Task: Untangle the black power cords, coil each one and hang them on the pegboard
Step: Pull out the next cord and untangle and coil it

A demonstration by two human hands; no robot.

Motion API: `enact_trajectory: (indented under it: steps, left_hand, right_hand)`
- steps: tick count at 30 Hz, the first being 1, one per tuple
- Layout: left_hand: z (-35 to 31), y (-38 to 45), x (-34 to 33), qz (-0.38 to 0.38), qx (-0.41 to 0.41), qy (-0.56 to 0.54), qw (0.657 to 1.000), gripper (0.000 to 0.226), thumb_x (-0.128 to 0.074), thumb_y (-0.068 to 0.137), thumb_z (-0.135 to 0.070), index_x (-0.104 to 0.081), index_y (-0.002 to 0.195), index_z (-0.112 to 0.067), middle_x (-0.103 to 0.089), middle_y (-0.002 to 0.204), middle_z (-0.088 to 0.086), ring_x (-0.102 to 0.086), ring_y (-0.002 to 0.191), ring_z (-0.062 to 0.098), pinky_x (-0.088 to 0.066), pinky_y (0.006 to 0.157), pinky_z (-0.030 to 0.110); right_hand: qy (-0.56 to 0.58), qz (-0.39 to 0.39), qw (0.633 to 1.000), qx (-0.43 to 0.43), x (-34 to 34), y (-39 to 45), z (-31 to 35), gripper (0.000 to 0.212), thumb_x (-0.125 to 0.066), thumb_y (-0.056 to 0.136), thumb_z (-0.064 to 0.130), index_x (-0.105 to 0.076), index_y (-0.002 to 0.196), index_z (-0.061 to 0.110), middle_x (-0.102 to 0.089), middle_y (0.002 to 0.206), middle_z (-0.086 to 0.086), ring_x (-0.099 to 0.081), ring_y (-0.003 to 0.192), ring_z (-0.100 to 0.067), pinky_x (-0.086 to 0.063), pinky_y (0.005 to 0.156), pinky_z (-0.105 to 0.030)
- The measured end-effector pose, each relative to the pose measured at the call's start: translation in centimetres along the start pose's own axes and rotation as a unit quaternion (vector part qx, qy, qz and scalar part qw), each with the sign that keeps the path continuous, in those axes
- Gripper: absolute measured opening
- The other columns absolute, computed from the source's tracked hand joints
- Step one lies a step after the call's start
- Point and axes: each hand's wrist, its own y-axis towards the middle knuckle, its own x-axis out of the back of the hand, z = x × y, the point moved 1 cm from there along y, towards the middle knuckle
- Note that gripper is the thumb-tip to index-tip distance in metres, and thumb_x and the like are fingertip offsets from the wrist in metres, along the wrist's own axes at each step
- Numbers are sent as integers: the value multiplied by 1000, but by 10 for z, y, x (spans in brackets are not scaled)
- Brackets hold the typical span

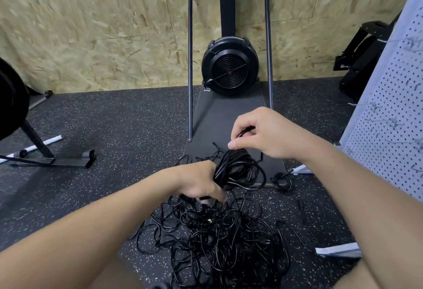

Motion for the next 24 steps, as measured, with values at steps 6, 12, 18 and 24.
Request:
enact_trajectory:
  steps: [6, 12, 18, 24]
  left_hand:
    - [-14, -8, -10, -24, -85, 117, 989, 15, -81, 93, -30, -71, 96, -18, -70, 76, 3, -56, 55, 8, -51, 58, 20]
    - [-25, -26, 9, -94, -138, 120, 979, 17, -78, 83, -14, -61, 79, -14, -65, 68, 3, -49, 53, 10, -46, 52, 29]
    - [-21, -35, 34, -164, -155, 28, 974, 22, -78, 78, -6, -59, 74, -18, -56, 64, -8, -43, 56, 11, -37, 52, 29]
    - [-9, -33, 48, -190, -155, -53, 968, 16, -76, 80, -2, -63, 82, -11, -55, 68, -2, -43, 58, 15, -35, 55, 29]
  right_hand:
    - [49, -15, 999, -16, -10, 11, -28, 23, -97, 80, 35, -82, 75, 20, -71, 73, -11, -52, 62, -10, -42, 64, -29]
    - [117, -31, 991, -57, -18, 23, -64, 21, -93, 86, 34, -84, 79, 16, -78, 83, -18, -62, 72, -17, -49, 74, -35]
    - [132, -14, 988, -78, -25, 27, -83, 38, -73, 89, -16, -71, 61, 11, -65, 64, 5, -52, 64, -9, -50, 70, -36]
    - [110, -12, 988, -106, -31, 23, -92, 24, -83, 82, 31, -75, 60, 31, -63, 68, 8, -46, 73, -21, -42, 71, -43]
